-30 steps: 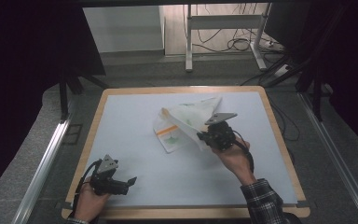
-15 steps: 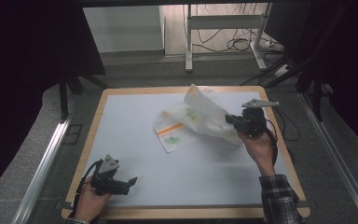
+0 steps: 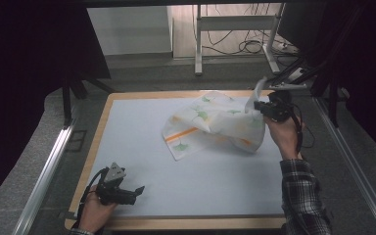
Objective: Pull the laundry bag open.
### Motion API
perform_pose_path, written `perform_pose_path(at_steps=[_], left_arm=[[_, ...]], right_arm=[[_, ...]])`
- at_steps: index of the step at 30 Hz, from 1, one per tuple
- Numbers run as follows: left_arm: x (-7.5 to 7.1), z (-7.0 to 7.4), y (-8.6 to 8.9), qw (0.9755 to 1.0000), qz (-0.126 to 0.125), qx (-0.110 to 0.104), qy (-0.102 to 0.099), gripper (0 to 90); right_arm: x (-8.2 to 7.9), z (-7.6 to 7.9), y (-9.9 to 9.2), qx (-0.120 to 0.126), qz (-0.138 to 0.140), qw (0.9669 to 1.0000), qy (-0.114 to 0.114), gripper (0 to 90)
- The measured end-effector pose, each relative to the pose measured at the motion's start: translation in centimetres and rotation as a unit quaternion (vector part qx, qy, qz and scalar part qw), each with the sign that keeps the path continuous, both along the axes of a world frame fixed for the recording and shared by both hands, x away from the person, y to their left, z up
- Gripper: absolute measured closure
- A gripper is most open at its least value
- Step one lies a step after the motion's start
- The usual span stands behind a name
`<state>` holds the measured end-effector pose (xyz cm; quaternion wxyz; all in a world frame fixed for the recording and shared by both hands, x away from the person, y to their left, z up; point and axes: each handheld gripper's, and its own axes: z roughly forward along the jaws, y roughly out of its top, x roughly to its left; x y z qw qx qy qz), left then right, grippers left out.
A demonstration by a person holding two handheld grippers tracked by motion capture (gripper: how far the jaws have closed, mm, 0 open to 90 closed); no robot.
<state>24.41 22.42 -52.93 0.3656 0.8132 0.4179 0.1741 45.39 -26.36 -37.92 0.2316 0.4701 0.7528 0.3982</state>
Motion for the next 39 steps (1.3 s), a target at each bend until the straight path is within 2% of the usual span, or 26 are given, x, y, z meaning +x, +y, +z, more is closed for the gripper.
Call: perform_pose_path(at_steps=[2,3,4,8,13,14,16,19,20,21,25,26,27,31,34,38,39], left_arm=[[0.0,0.0,0.0,1.0000,0.000,0.000,0.001,1.5],[0.0,0.0,0.0,1.0000,0.000,0.001,0.001,1.5],[0.0,0.0,0.0,1.0000,0.000,0.001,0.001,1.5],[0.1,-0.1,0.0,1.0000,-0.001,0.003,0.004,1.5],[0.0,0.0,-0.2,1.0000,-0.001,0.009,0.002,1.5],[0.0,0.0,-0.2,0.9999,-0.001,0.010,0.003,1.5],[0.0,-0.1,-0.2,0.9999,-0.001,0.012,0.003,1.5],[0.0,0.0,-0.3,0.9999,-0.001,0.012,0.003,1.5],[0.0,0.0,-0.3,0.9999,-0.001,0.012,0.003,1.5],[0.0,0.0,-0.3,0.9999,-0.001,0.014,0.002,1.5],[0.0,0.0,-0.4,0.9999,-0.002,0.017,0.001,1.5],[0.0,0.0,-0.4,0.9999,-0.002,0.017,0.001,1.5],[-0.1,0.0,-0.4,0.9998,-0.003,0.019,0.001,1.5],[-0.1,0.0,-0.5,0.9998,-0.004,0.021,0.000,1.5],[-0.1,0.0,-0.6,0.9997,-0.004,0.022,-0.002,1.5],[-0.1,0.0,-0.7,0.9997,-0.004,0.023,-0.004,1.5],[-0.1,0.0,-0.7,0.9997,-0.004,0.023,-0.004,1.4]], right_arm=[[0.4,-0.1,-0.2,-0.007,-0.006,1.0000,0.001,85.5],[1.1,-0.3,-0.8,-0.016,-0.019,0.9996,0.011,72.9],[1.2,-0.2,-1.1,-0.017,-0.024,0.9995,0.013,69.8],[0.4,0.4,-1.9,-0.014,-0.021,0.9997,0.006,59.9],[-1.6,0.9,-2.3,-0.018,0.003,0.9998,0.006,56.2],[-1.6,0.9,-2.3,-0.018,0.003,0.9998,0.006,55.3],[-2.8,0.7,-2.7,-0.006,0.019,0.9998,0.010,53.0],[-4.2,0.3,-3.0,-0.007,0.029,0.9995,0.013,51.6],[-4.2,0.3,-3.0,-0.007,0.029,0.9995,0.013,51.6],[-5.3,-0.1,-3.1,-0.006,0.037,0.9992,0.014,51.2],[-7.8,-1.1,-3.2,0.000,0.056,0.9983,0.018,50.9],[-7.8,-1.1,-3.2,0.000,0.056,0.9983,0.018,50.9],[-9.1,-1.8,-3.3,0.004,0.064,0.9977,0.020,50.9],[-11.5,-3.4,-3.4,0.014,0.078,0.9964,0.030,51.3],[-13.0,-4.8,-3.5,0.018,0.084,0.9954,0.041,50.4],[-14.6,-7.0,-3.0,0.020,0.096,0.9930,0.066,45.1],[-14.6,-7.0,-3.0,0.020,0.096,0.9930,0.066,45.1]])
